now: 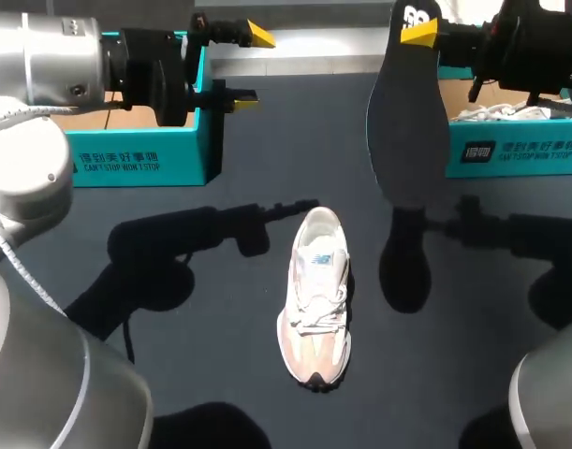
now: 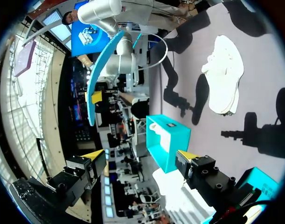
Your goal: Take the shoe out of the shoebox, open the shoe tongue, remove and reinsert the insole, then place the shoe into the shoebox
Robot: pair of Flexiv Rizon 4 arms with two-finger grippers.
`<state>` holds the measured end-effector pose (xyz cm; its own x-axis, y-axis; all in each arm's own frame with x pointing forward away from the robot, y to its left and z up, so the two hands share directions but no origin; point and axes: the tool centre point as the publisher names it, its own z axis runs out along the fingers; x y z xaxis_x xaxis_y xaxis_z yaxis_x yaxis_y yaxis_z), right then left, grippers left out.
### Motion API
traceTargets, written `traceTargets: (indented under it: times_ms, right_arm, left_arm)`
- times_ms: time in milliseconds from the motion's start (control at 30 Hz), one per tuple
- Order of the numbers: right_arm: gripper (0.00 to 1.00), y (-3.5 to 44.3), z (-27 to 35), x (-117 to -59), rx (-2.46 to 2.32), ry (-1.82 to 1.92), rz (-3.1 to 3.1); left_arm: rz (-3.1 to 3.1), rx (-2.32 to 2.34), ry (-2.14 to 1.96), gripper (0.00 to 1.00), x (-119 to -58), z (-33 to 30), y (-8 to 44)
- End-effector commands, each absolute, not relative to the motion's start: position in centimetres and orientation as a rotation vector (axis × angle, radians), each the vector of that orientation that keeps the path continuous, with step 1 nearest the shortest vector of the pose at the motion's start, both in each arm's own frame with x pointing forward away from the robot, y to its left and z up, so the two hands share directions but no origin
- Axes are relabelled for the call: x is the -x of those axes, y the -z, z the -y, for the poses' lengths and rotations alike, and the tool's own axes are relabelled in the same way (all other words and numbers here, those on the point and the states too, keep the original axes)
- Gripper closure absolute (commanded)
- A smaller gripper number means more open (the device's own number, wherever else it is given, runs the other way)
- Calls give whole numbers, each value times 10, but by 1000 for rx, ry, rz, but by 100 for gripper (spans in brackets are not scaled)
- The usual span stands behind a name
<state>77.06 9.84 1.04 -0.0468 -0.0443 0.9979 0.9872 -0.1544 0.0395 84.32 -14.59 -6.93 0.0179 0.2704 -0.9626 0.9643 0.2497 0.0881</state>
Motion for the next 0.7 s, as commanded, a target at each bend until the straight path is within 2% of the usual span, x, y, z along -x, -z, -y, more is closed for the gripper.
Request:
traceTargets:
  times_ms: [33, 700]
  right_arm:
    - [100, -6, -107, -835, 1170, 1262, 1179]
    - [100, -1, -115, -848, 1147, 1247, 1127]
  left_arm:
    - [-1471, -1223, 832, 0, -844, 147, 70]
    - [-1407, -1241, 841, 0, -839, 158, 64]
